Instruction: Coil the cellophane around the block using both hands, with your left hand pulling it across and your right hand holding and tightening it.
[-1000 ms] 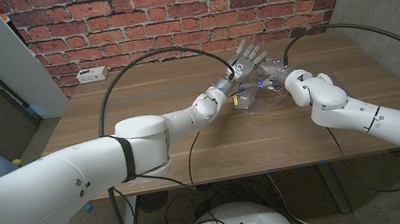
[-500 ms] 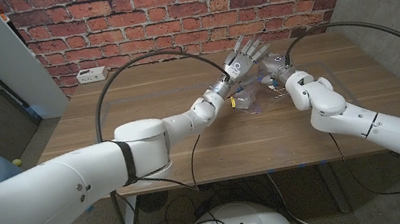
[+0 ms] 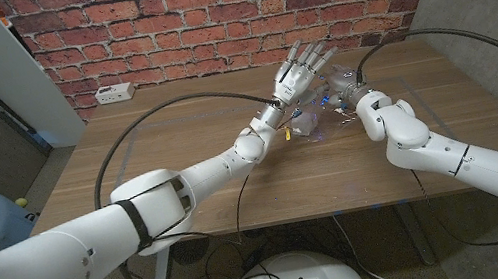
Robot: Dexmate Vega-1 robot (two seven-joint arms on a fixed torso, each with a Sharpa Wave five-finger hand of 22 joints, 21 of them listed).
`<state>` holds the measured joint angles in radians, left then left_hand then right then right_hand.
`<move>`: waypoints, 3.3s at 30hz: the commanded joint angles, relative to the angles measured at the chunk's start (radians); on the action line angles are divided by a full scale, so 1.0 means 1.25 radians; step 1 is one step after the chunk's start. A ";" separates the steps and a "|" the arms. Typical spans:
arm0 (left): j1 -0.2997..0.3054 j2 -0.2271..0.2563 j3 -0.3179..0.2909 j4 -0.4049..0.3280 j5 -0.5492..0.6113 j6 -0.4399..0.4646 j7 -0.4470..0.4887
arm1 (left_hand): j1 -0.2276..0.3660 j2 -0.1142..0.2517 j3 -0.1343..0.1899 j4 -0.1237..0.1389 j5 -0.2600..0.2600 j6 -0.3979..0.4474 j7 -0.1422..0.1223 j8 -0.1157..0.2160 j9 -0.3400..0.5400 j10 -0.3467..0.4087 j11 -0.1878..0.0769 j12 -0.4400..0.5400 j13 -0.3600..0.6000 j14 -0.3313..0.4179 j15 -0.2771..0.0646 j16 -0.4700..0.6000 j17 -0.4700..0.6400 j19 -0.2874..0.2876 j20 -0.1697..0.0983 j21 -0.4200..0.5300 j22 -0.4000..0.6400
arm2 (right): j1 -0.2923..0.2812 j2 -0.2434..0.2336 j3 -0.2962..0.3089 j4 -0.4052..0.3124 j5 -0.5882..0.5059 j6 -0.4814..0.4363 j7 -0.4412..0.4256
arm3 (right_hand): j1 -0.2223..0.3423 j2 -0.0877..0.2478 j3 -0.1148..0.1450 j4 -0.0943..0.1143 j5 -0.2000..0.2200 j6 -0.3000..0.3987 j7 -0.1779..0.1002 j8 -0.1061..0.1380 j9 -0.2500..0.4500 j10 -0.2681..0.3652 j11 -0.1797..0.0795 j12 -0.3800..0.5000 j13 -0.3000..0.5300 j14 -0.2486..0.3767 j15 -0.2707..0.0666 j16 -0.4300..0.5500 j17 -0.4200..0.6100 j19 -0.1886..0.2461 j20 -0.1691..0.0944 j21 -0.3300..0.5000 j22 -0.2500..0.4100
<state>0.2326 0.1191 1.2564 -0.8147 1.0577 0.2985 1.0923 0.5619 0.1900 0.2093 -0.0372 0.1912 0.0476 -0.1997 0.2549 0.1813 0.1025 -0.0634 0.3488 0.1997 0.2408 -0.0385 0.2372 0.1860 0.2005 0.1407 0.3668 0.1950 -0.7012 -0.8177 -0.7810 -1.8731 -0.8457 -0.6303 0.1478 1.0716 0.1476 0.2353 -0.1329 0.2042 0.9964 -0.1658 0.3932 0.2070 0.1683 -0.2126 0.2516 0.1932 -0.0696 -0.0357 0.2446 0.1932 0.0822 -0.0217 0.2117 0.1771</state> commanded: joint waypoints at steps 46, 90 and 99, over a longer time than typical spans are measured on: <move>0.070 0.277 -0.187 -0.445 -0.332 -0.361 -0.914 | -0.111 -0.031 0.155 -0.039 -0.012 0.343 0.076 -0.066 0.000 0.263 0.020 -0.103 -0.010 0.154 0.014 -0.053 -0.009 0.205 0.033 0.033 -0.012 | -0.031 0.018 -0.011 0.021 -0.096 -0.116 -0.010 | 0.021 0.008 -0.018 0.002 0.001 0.003 0.011 -0.018 0.009 0.032 0.000 -0.019 0.002 0.041 -0.084 0.007 0.004 0.053 -0.003 0.010 0.001; -0.015 0.181 -0.002 -0.285 -0.055 -0.356 -0.891 | -0.087 -0.075 0.263 -0.102 -0.009 0.244 -0.009 -0.034 -0.002 0.090 -0.022 -0.093 -0.011 -0.006 -0.031 -0.032 -0.014 0.032 -0.016 -0.113 -0.008 | 0.007 0.006 0.010 0.000 0.031 -0.191 0.176 | -0.041 0.017 -0.008 0.048 -0.023 -0.614 -0.038 -0.184 -0.010 -0.151 0.036 -0.054 0.006 0.073 -0.067 0.009 0.020 0.107 0.035 0.007 0.006; -0.021 0.163 0.010 -0.251 -0.051 -0.348 -0.853 | 0.068 -0.106 0.272 -0.120 -0.009 0.300 0.000 -0.044 0.000 0.165 -0.022 -0.090 -0.006 0.087 -0.041 -0.028 -0.011 0.164 0.005 -0.077 -0.007 | -0.012 0.004 0.080 -0.014 0.174 -0.258 0.126 | -0.025 0.043 0.029 0.035 0.003 -0.753 -0.041 -0.173 -0.012 -0.234 0.050 -0.053 0.007 0.046 -0.048 -0.001 0.027 0.096 0.068 0.004 0.008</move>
<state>0.2127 0.3463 1.2359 -1.1734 0.9538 -0.1607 -0.0299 0.6167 0.0614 0.5443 -0.1823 0.1845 0.2216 -0.1679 0.2046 0.1715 0.2140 -0.0889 0.2359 0.1754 0.3357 -0.0420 0.2005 0.1702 0.3746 0.1464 0.2606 0.1840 -0.7043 -0.8068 -0.7730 -1.8718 -0.8156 -0.8852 0.3149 1.0216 0.1850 0.2447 -0.0824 0.1905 0.0675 -0.2179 0.1658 0.1903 -0.1098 -0.1534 0.1807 0.1980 0.0016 -0.0327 0.2475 0.2213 0.2005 0.0462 0.2206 0.1842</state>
